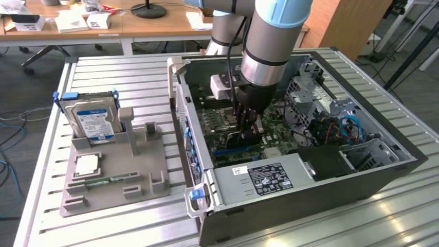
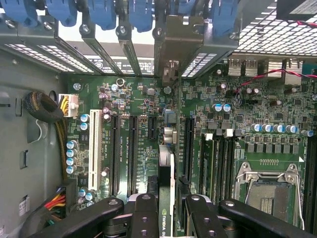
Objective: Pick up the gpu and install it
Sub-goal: 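Insert the gpu into the slot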
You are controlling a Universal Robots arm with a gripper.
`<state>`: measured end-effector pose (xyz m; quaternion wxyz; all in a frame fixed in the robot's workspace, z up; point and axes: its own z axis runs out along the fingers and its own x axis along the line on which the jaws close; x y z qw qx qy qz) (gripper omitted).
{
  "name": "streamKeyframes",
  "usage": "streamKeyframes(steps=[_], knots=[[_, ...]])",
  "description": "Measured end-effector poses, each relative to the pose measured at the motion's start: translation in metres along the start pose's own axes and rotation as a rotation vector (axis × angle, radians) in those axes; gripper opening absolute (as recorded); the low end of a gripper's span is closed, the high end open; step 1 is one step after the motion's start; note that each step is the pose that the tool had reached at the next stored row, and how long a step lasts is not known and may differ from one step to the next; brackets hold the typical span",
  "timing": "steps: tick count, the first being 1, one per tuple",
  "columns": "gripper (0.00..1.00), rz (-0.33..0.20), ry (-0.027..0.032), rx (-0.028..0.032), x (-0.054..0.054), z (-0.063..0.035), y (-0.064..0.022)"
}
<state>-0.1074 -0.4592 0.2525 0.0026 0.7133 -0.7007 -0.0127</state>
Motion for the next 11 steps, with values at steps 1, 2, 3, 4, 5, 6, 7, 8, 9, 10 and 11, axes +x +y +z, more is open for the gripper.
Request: streamKeyframes(steps=[1, 2, 3, 4, 5, 6, 7, 8, 9, 10, 11], knots=[[0.26, 0.0, 0.0001, -0.0001, 0.0, 0.0, 0.0], [0.26, 0.0, 0.0001, -0.0001, 0.0, 0.0, 0.0], [0.26, 0.0, 0.0001, 0.0, 0.0, 0.0, 0.0], [0.26, 0.0, 0.0001, -0.0001, 0.0, 0.0001, 0.0], [0.26, 0.0, -0.0001, 0.0, 0.0, 0.0004, 0.0], [0.26, 0.0, -0.0001, 0.0, 0.0, 0.0006, 0.0], [0.26, 0.0, 0.0001, 0.0, 0.0, 0.0006, 0.0], [0.26, 0.0, 0.0001, 0.0, 0.0, 0.0006, 0.0], [0.26, 0.0, 0.0002, 0.0, 0.0, 0.0006, 0.0], [0.26, 0.0, 0.0002, -0.0001, 0.0, 0.0006, 0.0], [0.26, 0.0, 0.0, 0.0, 0.0, 0.0008, 0.0]])
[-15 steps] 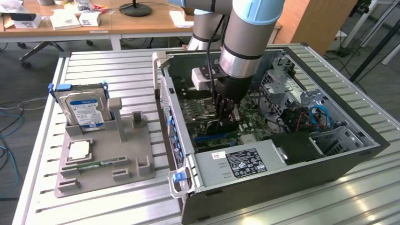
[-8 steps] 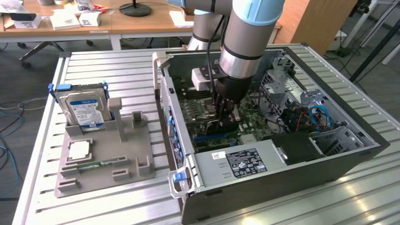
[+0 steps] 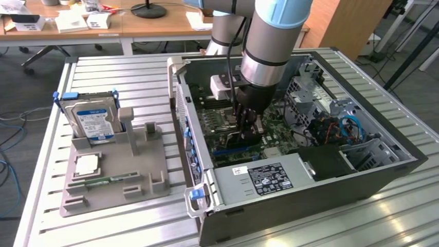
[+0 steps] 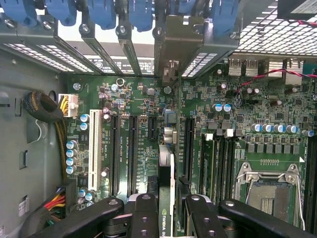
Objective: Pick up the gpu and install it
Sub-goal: 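Insert the gpu into the slot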
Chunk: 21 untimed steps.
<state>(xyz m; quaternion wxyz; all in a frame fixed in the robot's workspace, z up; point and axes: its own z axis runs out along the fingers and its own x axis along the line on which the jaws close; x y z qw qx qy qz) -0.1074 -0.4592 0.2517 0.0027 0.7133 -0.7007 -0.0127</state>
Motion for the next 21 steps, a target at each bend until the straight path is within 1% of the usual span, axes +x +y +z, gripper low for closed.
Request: streamKeyframes(steps=[21], knots=[[0.26, 0.0, 0.0001, 0.0, 0.0001, 0.0023, -0.0001]])
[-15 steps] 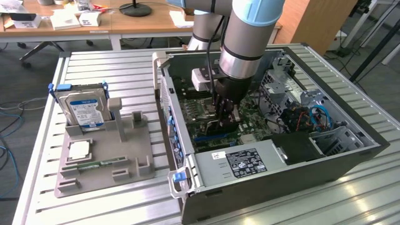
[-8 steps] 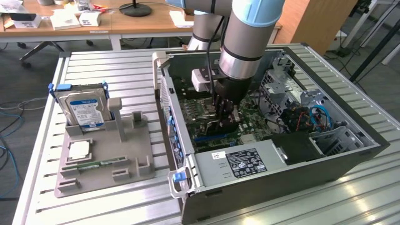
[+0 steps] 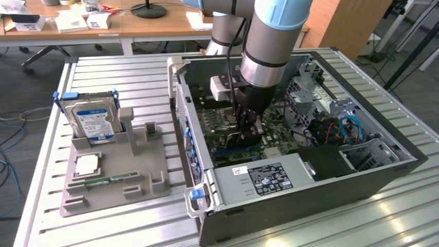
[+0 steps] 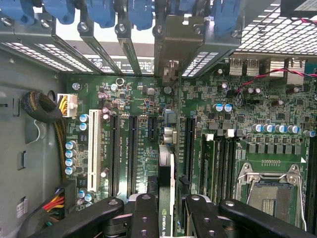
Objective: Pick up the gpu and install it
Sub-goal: 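Insert the gpu into the slot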
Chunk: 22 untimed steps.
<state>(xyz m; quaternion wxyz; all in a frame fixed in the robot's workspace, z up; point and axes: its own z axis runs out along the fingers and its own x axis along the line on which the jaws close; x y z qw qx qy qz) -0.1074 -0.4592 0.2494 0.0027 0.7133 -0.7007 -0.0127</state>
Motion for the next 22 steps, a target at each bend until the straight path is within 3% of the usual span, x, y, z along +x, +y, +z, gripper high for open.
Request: streamKeyframes(steps=[22], knots=[[0.26, 0.0, -0.0002, 0.0011, -0.0001, 0.0013, 0.0002]])
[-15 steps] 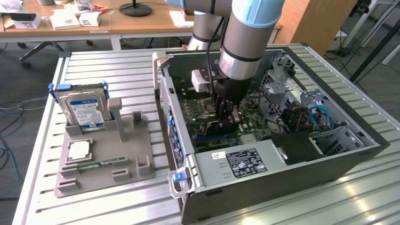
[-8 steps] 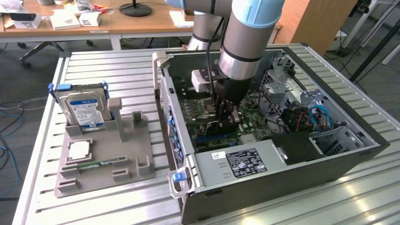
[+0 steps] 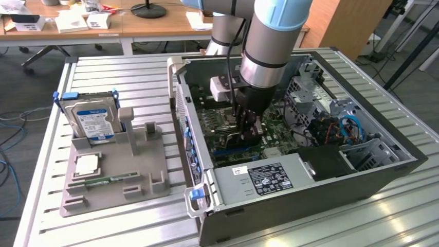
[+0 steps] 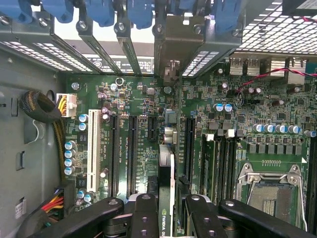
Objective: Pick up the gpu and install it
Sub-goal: 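Insert the gpu into the slot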
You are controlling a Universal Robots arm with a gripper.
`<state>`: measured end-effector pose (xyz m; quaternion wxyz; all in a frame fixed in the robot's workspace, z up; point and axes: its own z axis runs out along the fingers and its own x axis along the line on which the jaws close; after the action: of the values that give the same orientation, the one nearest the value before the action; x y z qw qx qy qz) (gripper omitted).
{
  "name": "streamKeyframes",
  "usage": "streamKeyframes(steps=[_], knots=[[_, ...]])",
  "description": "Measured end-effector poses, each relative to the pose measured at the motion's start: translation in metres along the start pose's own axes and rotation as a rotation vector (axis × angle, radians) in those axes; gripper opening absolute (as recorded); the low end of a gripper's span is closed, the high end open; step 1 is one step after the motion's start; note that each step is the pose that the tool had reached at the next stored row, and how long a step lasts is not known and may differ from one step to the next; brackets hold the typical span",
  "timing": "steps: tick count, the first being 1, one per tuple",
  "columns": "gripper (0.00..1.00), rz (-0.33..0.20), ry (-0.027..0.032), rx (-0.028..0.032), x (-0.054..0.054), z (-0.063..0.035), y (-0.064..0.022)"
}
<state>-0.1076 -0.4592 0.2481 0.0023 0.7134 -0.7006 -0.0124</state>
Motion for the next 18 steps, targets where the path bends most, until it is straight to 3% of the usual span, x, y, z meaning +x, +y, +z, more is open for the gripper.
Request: streamKeyframes(steps=[18], knots=[[0.26, -0.001, 0.0002, 0.0043, 0.0, 0.0002, 0.0016]])
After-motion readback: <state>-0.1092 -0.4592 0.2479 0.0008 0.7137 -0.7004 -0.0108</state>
